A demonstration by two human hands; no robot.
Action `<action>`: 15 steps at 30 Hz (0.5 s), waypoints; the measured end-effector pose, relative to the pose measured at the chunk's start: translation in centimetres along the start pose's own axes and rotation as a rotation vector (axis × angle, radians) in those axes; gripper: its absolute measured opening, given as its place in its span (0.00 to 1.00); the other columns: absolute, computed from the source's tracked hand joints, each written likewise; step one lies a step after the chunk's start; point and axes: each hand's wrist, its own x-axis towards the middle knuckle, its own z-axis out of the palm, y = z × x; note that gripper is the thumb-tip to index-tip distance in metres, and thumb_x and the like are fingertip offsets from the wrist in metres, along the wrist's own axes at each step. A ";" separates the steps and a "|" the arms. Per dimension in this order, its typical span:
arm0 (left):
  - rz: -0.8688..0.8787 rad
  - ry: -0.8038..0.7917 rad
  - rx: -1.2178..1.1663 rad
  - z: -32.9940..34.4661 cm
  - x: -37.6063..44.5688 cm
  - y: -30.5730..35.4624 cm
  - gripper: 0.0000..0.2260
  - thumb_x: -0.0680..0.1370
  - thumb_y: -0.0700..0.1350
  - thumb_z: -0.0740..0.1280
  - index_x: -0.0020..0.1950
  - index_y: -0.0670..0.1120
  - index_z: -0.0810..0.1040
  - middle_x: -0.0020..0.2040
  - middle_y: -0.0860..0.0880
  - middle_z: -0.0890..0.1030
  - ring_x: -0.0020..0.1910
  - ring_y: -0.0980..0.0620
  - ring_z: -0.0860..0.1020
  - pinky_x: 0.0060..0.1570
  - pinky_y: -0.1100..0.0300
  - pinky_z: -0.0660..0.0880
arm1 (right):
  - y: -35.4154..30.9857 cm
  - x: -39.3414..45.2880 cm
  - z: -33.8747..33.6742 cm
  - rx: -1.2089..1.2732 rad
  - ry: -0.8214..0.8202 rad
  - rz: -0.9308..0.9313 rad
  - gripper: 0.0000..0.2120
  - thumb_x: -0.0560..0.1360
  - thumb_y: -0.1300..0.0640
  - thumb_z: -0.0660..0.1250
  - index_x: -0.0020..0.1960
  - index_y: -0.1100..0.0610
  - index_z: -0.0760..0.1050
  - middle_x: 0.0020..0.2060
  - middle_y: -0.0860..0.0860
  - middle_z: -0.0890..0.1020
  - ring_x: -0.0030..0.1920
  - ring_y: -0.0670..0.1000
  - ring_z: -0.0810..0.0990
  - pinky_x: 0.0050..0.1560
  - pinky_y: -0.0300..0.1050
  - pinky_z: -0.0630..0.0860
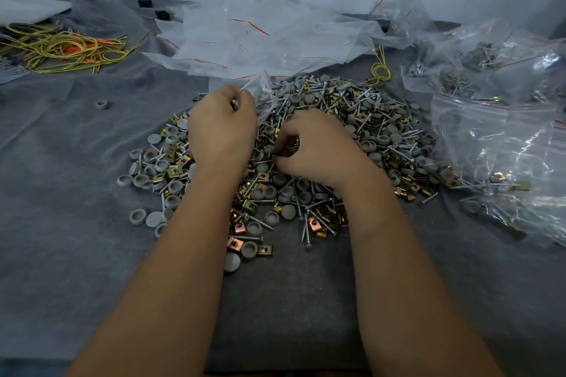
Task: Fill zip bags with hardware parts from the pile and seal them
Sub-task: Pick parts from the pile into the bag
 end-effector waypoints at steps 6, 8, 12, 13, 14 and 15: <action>-0.002 -0.026 0.027 0.1 0.1 0.0 0.13 0.78 0.49 0.61 0.45 0.45 0.81 0.32 0.43 0.77 0.30 0.48 0.71 0.31 0.56 0.67 | 0.1 0.2 0.3 -0.025 0.046 0.011 0.06 0.71 0.54 0.70 0.47 0.49 0.83 0.39 0.45 0.75 0.49 0.51 0.76 0.48 0.42 0.68; 0.005 -0.035 0.027 0.1 0.1 0.0 0.13 0.78 0.49 0.60 0.45 0.44 0.81 0.32 0.42 0.78 0.30 0.47 0.72 0.32 0.54 0.69 | 0.2 0.3 0.4 0.005 0.086 0.008 0.06 0.71 0.54 0.70 0.46 0.52 0.84 0.38 0.45 0.75 0.47 0.51 0.77 0.47 0.43 0.69; 0.011 -0.031 0.031 0.1 0.1 0.1 0.13 0.78 0.49 0.60 0.45 0.44 0.81 0.32 0.43 0.78 0.32 0.44 0.75 0.32 0.54 0.70 | 0.2 0.2 0.4 0.170 0.212 0.047 0.03 0.70 0.55 0.69 0.38 0.53 0.79 0.35 0.42 0.73 0.41 0.48 0.74 0.42 0.44 0.70; 0.011 -0.029 0.031 0.1 0.1 0.1 0.13 0.78 0.50 0.60 0.45 0.45 0.81 0.32 0.43 0.78 0.33 0.44 0.75 0.32 0.54 0.70 | 0.3 0.2 0.5 0.211 0.252 0.072 0.04 0.70 0.56 0.69 0.37 0.54 0.78 0.37 0.42 0.74 0.41 0.48 0.74 0.42 0.44 0.71; 0.011 -0.027 0.030 0.1 0.1 0.1 0.13 0.78 0.50 0.60 0.46 0.45 0.81 0.32 0.43 0.79 0.32 0.44 0.75 0.32 0.54 0.70 | 0.4 0.2 0.5 0.255 0.293 0.099 0.04 0.70 0.56 0.68 0.36 0.54 0.77 0.37 0.43 0.75 0.40 0.47 0.75 0.42 0.45 0.73; 0.014 -0.027 0.029 0.1 0.0 0.1 0.13 0.79 0.50 0.60 0.46 0.46 0.82 0.32 0.43 0.79 0.31 0.45 0.74 0.31 0.55 0.69 | 0.4 0.2 0.4 0.301 0.334 0.121 0.04 0.70 0.57 0.68 0.36 0.53 0.76 0.37 0.43 0.76 0.39 0.46 0.75 0.42 0.45 0.74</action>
